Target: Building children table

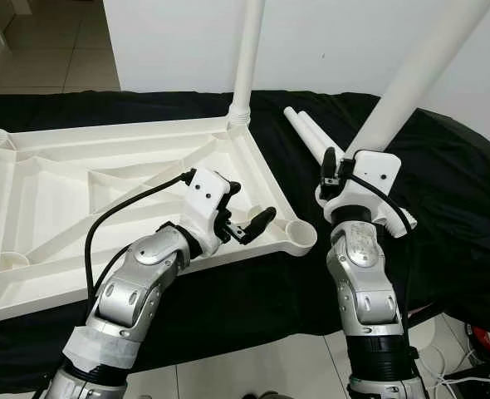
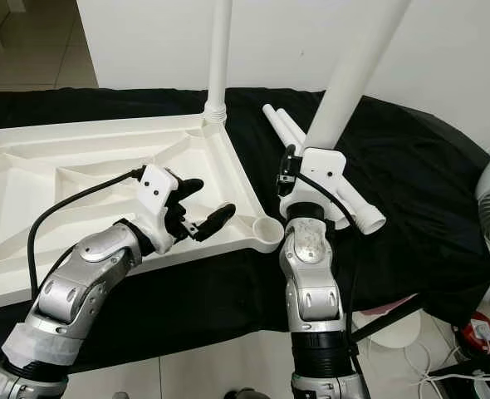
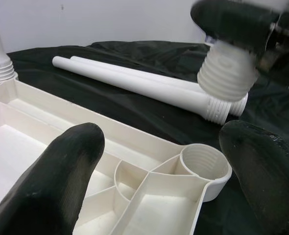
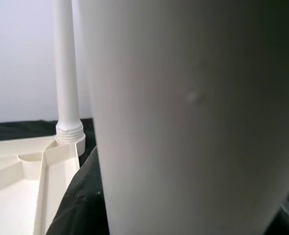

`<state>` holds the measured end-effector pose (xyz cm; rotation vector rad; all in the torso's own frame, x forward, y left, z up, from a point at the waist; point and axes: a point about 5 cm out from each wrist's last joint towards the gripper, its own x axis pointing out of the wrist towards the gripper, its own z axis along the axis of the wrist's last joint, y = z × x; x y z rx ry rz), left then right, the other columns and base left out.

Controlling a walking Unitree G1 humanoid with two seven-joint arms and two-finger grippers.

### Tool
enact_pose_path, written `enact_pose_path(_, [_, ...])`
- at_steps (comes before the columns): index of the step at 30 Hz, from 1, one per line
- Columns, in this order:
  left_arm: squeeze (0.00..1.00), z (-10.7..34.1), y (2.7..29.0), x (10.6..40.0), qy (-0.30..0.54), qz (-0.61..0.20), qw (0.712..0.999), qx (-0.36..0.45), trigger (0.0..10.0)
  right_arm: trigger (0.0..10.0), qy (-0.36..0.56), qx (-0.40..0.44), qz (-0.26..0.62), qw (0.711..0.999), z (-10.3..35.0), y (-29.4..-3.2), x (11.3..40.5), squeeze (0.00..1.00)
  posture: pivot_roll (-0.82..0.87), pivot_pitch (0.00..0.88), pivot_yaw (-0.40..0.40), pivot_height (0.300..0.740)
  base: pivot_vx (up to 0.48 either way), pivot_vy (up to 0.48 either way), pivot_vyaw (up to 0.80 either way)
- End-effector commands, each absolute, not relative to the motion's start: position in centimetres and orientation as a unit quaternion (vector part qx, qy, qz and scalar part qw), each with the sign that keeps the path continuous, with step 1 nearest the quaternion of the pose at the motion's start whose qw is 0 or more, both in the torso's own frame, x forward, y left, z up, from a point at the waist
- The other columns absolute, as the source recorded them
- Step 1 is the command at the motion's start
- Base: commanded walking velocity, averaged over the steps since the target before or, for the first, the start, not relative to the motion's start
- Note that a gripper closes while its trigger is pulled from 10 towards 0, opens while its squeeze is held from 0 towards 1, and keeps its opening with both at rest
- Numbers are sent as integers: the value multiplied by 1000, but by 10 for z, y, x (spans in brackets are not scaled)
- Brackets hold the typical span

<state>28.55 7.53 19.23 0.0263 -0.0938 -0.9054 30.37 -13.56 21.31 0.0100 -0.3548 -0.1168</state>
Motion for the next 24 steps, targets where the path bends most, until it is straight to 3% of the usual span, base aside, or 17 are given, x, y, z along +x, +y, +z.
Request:
enact_pose_path(1, [725,196,74,287,-45,-450,892,4,10000,10000,-161,3,-68,985,209,-146,307,0,41,68,-97,740,0,0,0])
enact_pose_path(2, [1000,197,75,288,-44,-451,891,-5,10000,10000,-150,-4,-67,986,207,-152,310,0,41,68,-97,740,0,0,0])
enact_pose_path(8, [1000,213,79,299,-68,-449,891,2,10000,10000,-98,-38,-15,994,204,-169,329,0,43,58,-86,740,0,0,0])
enact_pose_path(9, [925,218,77,301,-77,-451,889,14,10000,10000,-93,-42,-2,995,204,-171,332,0,43,58,-86,740,0,0,0])
enact_pose_path(10, [925,218,77,301,-77,-451,889,14,10000,10000,-93,-42,-2,995,204,-171,332,0,43,58,-86,740,0,0,0])
enact_pose_path(11, [0,225,74,303,-90,-458,884,18,10000,10000,-87,-44,14,995,204,-172,335,0,45,55,-82,740,0,0,0])
enact_pose_path(19, [0,242,62,305,-108,-494,863,-9,10000,10000,-77,-45,65,994,204,-167,341,0,49,39,-71,740,0,0,0])
enact_pose_path(22, [0,258,48,302,-132,-544,828,-39,10000,10000,-54,-48,132,989,197,-154,344,0,55,24,-64,740,0,0,0])
enact_pose_path(24, [0,263,44,301,-135,-554,820,-49,10000,10000,-46,-53,148,986,195,-151,344,0,55,24,-64,740,0,0,0])
